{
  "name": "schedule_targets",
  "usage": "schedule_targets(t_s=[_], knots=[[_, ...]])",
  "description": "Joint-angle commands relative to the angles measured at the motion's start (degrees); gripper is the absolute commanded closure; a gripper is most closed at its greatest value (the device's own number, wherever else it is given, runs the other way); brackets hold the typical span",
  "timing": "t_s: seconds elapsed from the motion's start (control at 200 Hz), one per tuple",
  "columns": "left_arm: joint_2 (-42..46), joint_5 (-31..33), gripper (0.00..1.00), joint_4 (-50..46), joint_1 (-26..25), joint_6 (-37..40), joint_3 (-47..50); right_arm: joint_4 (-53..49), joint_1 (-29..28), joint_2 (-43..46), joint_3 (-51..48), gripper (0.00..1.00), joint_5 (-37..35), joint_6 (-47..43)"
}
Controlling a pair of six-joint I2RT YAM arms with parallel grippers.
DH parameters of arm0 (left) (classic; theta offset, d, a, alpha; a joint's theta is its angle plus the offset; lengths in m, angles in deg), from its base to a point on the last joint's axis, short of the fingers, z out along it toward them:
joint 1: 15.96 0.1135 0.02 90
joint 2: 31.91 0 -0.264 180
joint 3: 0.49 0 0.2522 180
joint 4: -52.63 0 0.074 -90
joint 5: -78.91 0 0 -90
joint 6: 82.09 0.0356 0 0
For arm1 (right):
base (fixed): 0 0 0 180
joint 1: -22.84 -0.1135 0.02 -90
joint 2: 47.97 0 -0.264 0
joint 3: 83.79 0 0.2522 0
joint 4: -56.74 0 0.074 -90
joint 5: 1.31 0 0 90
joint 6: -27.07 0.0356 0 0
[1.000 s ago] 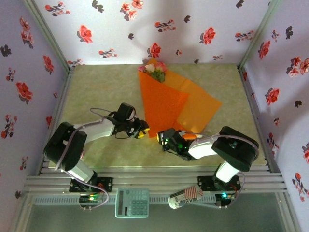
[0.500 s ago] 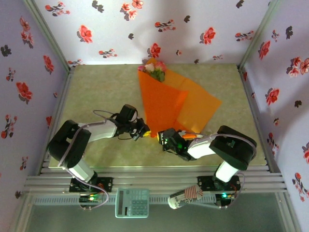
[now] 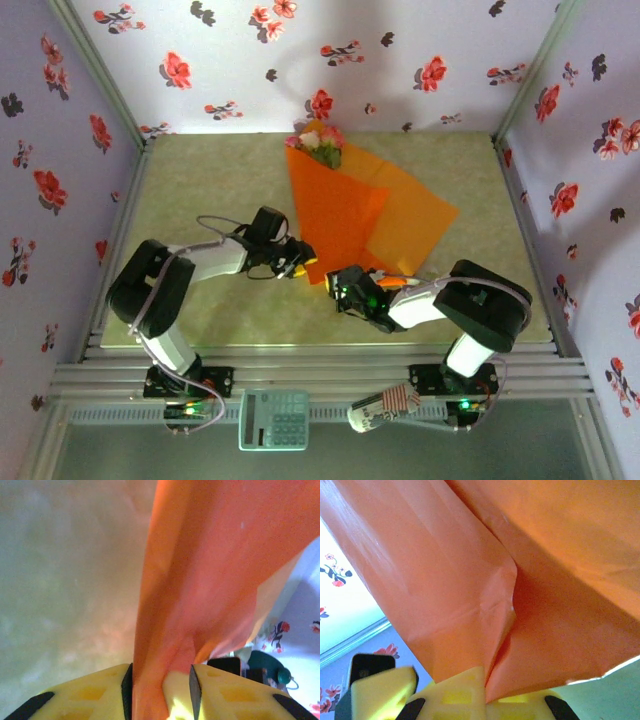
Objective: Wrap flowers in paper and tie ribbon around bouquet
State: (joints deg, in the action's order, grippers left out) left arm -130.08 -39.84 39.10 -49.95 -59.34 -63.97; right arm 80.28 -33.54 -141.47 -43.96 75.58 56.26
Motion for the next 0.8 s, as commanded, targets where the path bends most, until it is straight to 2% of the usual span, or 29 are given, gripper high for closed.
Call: schedule_targets(t_s=[0.0,0.12,0.145,0.19,0.385,0.44,0.475,0.55,0.665,0.715,0.795], knots=[[-2.9,1.0,0.68,0.3,1.8,4.6,-2.3,-0.3,0.5,0.0,0.1,1.0,0.2,10.3],[-3.3,1.9,0.75,0.2,3.2,6.7,-2.7,-0.3,0.7,0.1,0.3,1.0,0.6,10.1],[-3.3,2.0,0.81,0.7,3.4,7.0,-2.6,-0.4,0.8,0.1,0.4,1.0,0.8,10.1],[-3.7,1.9,1.0,1.8,3.5,7.3,-2.7,-0.8,0.9,0.3,0.4,1.0,1.2,9.9],[-4.7,2.2,1.0,7.4,4.1,6.3,-2.3,-3.0,1.3,0.9,0.6,1.0,2.9,9.0],[-4.7,2.8,0.75,7.6,4.3,6.2,-2.3,-3.4,1.4,1.0,0.5,1.0,3.1,8.7],[-4.8,3.2,0.68,7.6,4.4,6.5,-2.4,-3.4,1.4,1.0,0.5,1.0,3.2,8.6],[-5.7,3.5,0.63,7.6,4.9,7.3,-3.2,-2.9,1.4,0.9,0.5,1.0,3.4,8.6],[-8.4,3.3,0.64,9.9,5.6,7.7,-4.5,-2.4,1.5,0.7,0.6,1.0,3.7,8.5],[-9.6,3.1,0.71,11.5,5.9,7.7,-5.0,-2.3,1.6,0.6,0.5,1.0,3.9,8.5],[-11.2,3.0,1.0,13.9,6.3,7.6,-5.6,-2.7,1.6,1.0,0.2,1.0,3.9,8.4]])
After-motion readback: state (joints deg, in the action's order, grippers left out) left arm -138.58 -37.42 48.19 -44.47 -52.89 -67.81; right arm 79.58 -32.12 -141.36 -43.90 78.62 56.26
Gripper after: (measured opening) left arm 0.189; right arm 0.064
